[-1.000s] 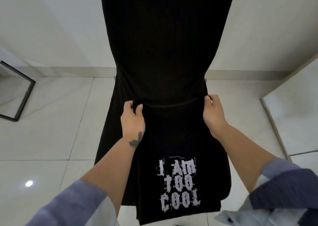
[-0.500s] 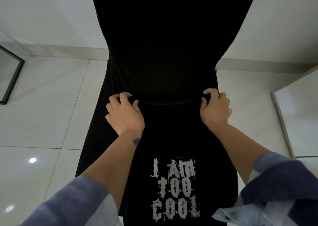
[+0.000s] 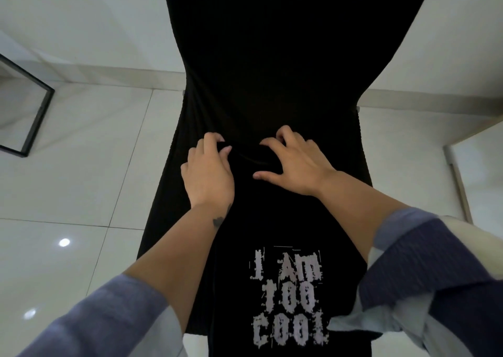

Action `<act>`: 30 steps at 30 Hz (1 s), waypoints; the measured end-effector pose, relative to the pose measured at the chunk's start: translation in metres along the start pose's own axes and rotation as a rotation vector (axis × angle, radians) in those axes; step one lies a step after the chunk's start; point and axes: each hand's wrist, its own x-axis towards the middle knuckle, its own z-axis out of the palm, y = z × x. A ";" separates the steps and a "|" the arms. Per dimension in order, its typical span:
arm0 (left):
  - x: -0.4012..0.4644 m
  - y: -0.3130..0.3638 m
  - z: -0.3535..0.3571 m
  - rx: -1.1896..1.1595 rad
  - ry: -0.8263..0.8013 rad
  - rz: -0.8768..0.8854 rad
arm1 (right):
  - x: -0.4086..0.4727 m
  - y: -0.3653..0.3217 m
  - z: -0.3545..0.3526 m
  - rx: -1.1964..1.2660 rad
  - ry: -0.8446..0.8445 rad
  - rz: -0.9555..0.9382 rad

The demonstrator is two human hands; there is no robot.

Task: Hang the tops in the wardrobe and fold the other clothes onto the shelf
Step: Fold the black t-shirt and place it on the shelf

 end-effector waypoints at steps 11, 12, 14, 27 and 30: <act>-0.017 0.014 -0.014 -0.225 0.017 -0.007 | -0.031 0.004 -0.016 -0.216 0.029 -0.130; -0.021 0.018 -0.016 -0.241 0.014 -0.015 | -0.036 0.002 -0.020 -0.189 0.031 -0.117; -0.030 0.024 -0.022 -0.285 -0.006 -0.049 | -0.045 -0.006 -0.032 -0.143 0.060 -0.111; -0.096 0.092 -0.096 -0.441 -0.073 -0.249 | -0.161 -0.062 -0.156 0.337 0.075 0.097; -0.121 0.109 -0.110 -0.453 -0.059 -0.326 | -0.196 -0.074 -0.196 0.366 0.134 0.168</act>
